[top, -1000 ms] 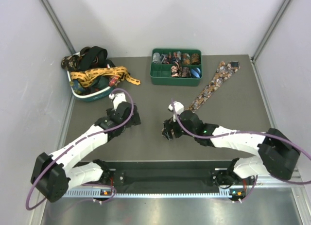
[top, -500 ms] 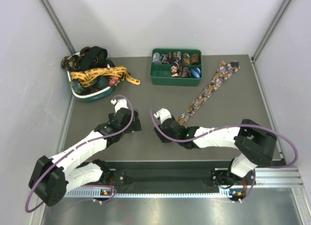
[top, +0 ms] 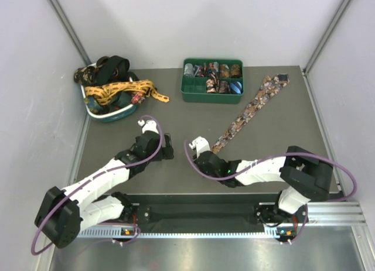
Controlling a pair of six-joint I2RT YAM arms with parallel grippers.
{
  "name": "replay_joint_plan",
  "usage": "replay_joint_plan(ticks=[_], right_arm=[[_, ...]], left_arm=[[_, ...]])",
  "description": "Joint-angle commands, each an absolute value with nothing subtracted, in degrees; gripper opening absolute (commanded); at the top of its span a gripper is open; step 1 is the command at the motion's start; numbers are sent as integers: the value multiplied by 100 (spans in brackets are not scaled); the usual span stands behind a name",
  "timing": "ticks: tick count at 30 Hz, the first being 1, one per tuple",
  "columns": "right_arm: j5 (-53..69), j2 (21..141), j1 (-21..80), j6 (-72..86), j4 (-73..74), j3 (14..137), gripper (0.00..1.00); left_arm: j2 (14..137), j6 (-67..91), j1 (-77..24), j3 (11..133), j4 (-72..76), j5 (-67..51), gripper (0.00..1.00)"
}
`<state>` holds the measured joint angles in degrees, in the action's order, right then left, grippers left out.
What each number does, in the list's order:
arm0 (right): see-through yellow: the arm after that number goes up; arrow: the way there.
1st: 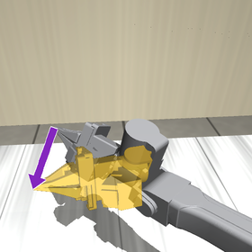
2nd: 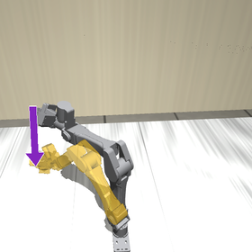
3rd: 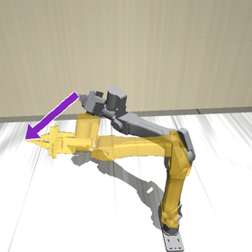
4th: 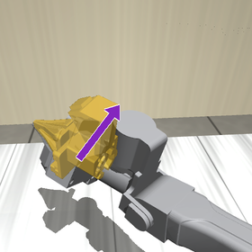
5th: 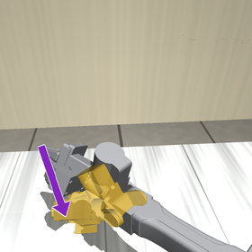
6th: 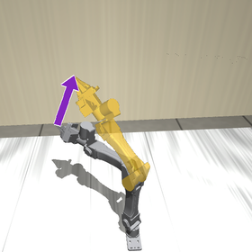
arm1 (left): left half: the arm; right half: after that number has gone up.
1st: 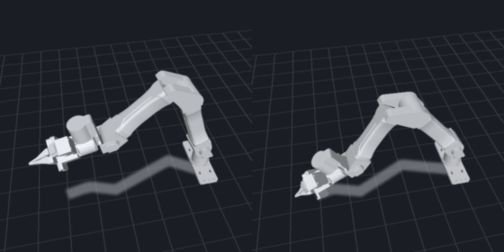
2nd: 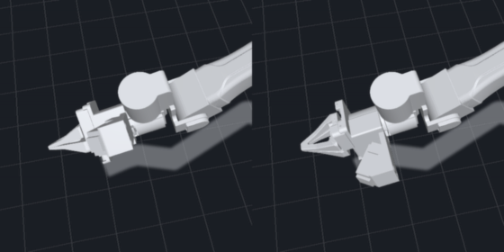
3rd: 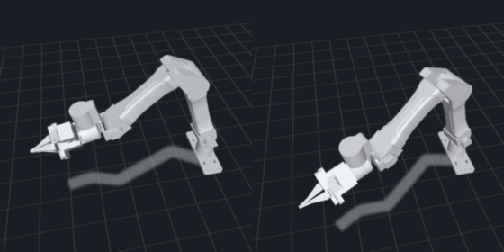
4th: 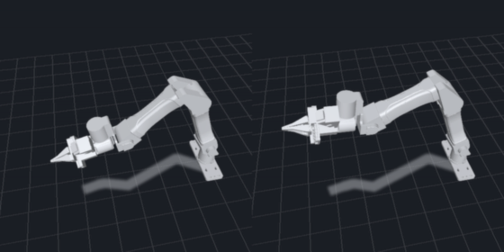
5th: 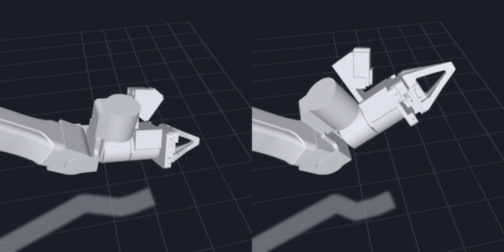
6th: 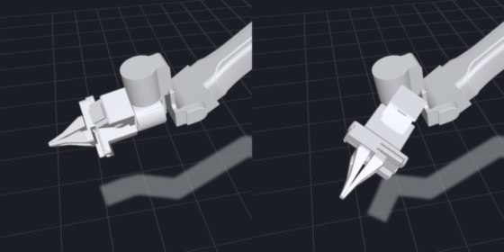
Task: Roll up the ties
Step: Roll the tie
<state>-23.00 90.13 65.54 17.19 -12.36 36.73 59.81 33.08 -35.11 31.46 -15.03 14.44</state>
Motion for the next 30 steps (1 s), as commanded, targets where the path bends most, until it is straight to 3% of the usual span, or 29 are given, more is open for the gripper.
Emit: replay_joint_plan(ticks=[1, 6, 13, 17, 30], right_arm=[[-2093, 8763, 6645, 1775, -1941, 3499, 18], [-1574, 8684, 6452, 1986, -2416, 3287, 11], [172, 8429, 5530, 2785, -3171, 2761, 8], [413, 8429, 5353, 3294, -2892, 2830, 1], [1731, 8780, 4729, 4974, -4252, 2312, 1]], left_arm=[[6038, 3208, -3489, 3085, -1116, 1301, 96], [6038, 3085, -3516, 3015, -889, 889, 95], [6029, 2883, -3656, 2892, -572, 536, 97], [6187, 2699, -3840, 2935, -422, 449, 99], [6504, 1899, -3955, 2822, 447, -509, 99]])
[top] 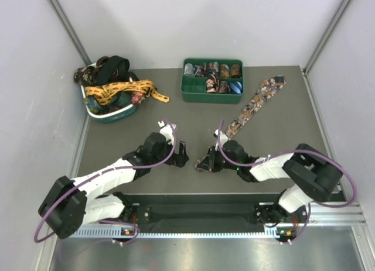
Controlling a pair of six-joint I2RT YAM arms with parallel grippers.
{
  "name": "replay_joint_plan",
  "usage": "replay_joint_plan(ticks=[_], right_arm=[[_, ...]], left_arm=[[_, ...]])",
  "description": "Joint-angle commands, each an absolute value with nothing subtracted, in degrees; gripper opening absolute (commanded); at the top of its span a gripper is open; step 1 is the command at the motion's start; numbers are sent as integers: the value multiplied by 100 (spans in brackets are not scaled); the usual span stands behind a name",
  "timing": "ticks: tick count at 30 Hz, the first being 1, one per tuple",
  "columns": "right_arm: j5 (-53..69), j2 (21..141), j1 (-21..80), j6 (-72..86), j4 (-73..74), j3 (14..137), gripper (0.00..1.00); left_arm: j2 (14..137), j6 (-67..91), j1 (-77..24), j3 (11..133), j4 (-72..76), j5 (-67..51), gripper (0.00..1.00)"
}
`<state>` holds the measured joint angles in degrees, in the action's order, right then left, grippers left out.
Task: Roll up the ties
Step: Roll the tie
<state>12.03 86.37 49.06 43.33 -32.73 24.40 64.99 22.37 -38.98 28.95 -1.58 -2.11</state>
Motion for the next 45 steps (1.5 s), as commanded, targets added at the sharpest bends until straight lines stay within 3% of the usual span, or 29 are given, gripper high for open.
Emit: replay_joint_plan(ticks=[1, 15, 45], right_arm=[[1871, 8902, 4615, 5044, -4341, 2268, 1], [2276, 9439, 4201, 5642, -5194, 2057, 0], [2224, 9501, 3604, 4720, -3912, 2531, 1]], left_arm=[[6443, 1864, -3964, 2760, 631, -536, 99], [6301, 1108, -4096, 2636, 1107, -1248, 99], [8156, 369, -4720, 3814, 870, -1134, 73]])
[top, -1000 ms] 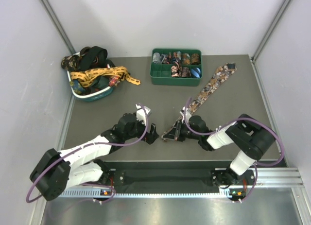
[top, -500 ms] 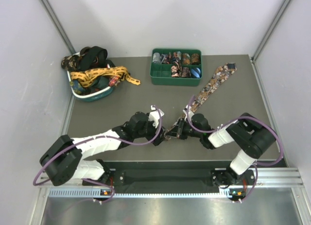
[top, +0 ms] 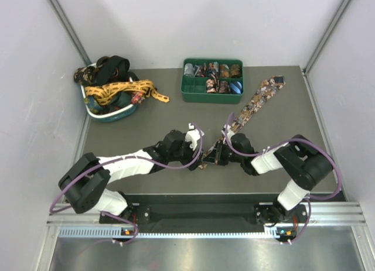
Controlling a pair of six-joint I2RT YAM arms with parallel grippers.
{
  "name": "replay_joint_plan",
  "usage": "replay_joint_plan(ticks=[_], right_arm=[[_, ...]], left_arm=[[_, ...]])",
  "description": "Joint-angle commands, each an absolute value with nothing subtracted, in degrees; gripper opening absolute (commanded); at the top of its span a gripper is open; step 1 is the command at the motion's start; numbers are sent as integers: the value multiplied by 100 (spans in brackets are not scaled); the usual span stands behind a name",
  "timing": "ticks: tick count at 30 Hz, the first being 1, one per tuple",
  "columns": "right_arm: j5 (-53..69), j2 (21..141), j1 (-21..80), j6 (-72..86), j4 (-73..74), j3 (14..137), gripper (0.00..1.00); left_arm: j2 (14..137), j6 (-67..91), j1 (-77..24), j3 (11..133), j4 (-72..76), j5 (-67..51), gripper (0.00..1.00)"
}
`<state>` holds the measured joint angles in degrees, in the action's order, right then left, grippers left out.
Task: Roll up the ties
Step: Roll the tie
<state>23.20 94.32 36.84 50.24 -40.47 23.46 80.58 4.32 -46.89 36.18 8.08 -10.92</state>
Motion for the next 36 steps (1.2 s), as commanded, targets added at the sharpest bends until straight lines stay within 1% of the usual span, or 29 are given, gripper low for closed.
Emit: replay_joint_plan(ticks=[1, 5, 11, 12, 15, 19, 21, 23, 27, 28, 30, 32, 36], right_arm=[[2224, 9518, 3595, 4702, -3902, 2540, 1], [2276, 9764, 3560, 4623, -3876, 2619, 1], [2303, 9949, 3516, 4623, -4043, 2549, 1], [2303, 9958, 3507, 4614, -4052, 2531, 1], [2311, 9984, 3516, 4588, -4096, 2505, 1], [2303, 9976, 3516, 4579, -4105, 2470, 1], [2294, 9941, 3516, 4562, -4070, 2470, 2], [2268, 9844, 3516, 4526, -4017, 2461, 9], [1996, 9528, 3516, 4334, -3544, 2470, 18], [1952, 9458, 3516, 4298, -3429, 2478, 22], [1864, 9238, 3524, 4193, -3148, 2522, 23], [1750, 9045, 3516, 4140, -2980, 2566, 27], [1626, 8886, 3516, 4052, -2681, 2619, 30]], left_arm=[[8182, 369, -4711, 3823, 896, -1142, 70], [8384, 360, -4737, 3814, 993, -1169, 62], [8789, 360, -4755, 3964, 1028, -1195, 53], [8885, 360, -4755, 3990, 1037, -1152, 50], [9034, 404, -4764, 4060, 1037, -1047, 48], [9053, 439, -4755, 4096, 1055, -1037, 40], [9053, 413, -4764, 4061, 1081, -1063, 40], [9105, 387, -4790, 4078, 1046, -1028, 39], [9193, 317, -4921, 4078, 949, -897, 36], [9211, 316, -4939, 4087, 932, -879, 36], [9263, 299, -4974, 4113, 879, -809, 35], [9308, 308, -4983, 4148, 835, -843, 34], [9378, 308, -4983, 4166, 738, -782, 31]])
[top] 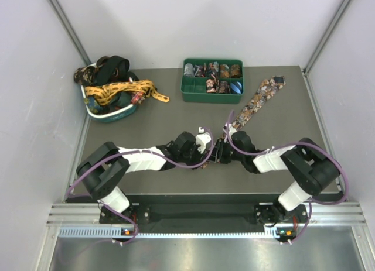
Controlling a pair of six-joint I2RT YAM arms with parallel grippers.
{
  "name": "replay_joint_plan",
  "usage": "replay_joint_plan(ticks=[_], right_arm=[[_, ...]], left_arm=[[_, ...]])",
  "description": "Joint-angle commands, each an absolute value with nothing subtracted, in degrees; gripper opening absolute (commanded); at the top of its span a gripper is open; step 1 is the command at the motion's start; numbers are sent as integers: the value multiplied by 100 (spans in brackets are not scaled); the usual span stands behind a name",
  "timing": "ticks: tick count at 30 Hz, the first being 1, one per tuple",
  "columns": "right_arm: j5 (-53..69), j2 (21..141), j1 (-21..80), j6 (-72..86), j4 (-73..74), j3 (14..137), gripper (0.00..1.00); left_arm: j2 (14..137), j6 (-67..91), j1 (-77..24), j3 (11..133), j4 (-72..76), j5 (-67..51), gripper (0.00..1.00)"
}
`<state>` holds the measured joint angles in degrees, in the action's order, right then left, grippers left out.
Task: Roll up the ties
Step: Roll the tie
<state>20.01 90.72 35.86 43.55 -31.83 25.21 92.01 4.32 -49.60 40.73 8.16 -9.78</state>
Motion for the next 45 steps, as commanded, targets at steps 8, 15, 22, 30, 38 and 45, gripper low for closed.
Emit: replay_joint_plan(ticks=[8, 15, 22, 30, 38, 45], right_arm=[[1433, 8701, 3516, 3903, -2295, 2777, 31], [1187, 8526, 3524, 3700, -1838, 2944, 34], [1020, 8192, 3507, 3604, -1530, 2997, 42], [818, 7744, 3480, 3551, -1336, 2918, 46], [825, 7400, 3472, 3481, -1283, 2830, 50], [1002, 7480, 3472, 3393, -1371, 2865, 47]], left_arm=[[9404, 325, -4983, 4166, 686, -800, 29], [9369, 343, -4983, 4166, 633, -730, 29], [8774, 510, -4983, 4236, 379, -721, 51], [7709, 510, -4983, 4078, 106, -326, 77], [6768, 1278, -4975, 3298, 1098, 1749, 99], [6847, 1565, -4940, 3542, 597, 1689, 99]])
